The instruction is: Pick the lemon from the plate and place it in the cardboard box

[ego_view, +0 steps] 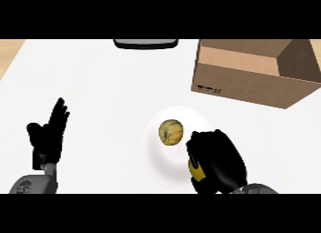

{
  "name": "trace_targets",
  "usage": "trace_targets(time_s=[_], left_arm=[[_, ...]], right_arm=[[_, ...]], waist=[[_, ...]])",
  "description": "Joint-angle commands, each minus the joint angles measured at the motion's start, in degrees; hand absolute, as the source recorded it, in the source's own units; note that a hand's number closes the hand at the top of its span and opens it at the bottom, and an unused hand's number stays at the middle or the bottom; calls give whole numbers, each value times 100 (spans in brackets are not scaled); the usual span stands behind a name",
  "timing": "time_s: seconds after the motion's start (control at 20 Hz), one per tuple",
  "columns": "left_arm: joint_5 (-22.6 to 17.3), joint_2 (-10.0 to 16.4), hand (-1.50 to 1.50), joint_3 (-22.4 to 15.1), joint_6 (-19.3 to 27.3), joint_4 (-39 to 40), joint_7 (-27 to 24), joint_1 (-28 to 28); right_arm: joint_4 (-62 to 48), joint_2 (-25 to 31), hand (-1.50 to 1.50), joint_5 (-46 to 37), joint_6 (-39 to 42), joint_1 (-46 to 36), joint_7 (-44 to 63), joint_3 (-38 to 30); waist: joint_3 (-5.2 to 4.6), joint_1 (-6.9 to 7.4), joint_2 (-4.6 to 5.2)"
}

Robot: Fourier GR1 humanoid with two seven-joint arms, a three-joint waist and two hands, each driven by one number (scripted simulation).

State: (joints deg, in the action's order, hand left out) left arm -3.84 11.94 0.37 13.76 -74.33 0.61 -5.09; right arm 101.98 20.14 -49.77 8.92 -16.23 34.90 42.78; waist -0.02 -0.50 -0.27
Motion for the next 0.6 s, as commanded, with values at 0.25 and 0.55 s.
trace_targets(time_s=[0.25,0.55], left_arm=[[3,-11,0,56,-36,-45,124,-69],[183,-155,0,-92,71,-351,125,281]], right_arm=[[2434,384,150,895,1129,-373,476,-1593],[2462,634,150,1448,1794,-790,461,-3017]], waist=[[0,4,9],[2,71,22]])
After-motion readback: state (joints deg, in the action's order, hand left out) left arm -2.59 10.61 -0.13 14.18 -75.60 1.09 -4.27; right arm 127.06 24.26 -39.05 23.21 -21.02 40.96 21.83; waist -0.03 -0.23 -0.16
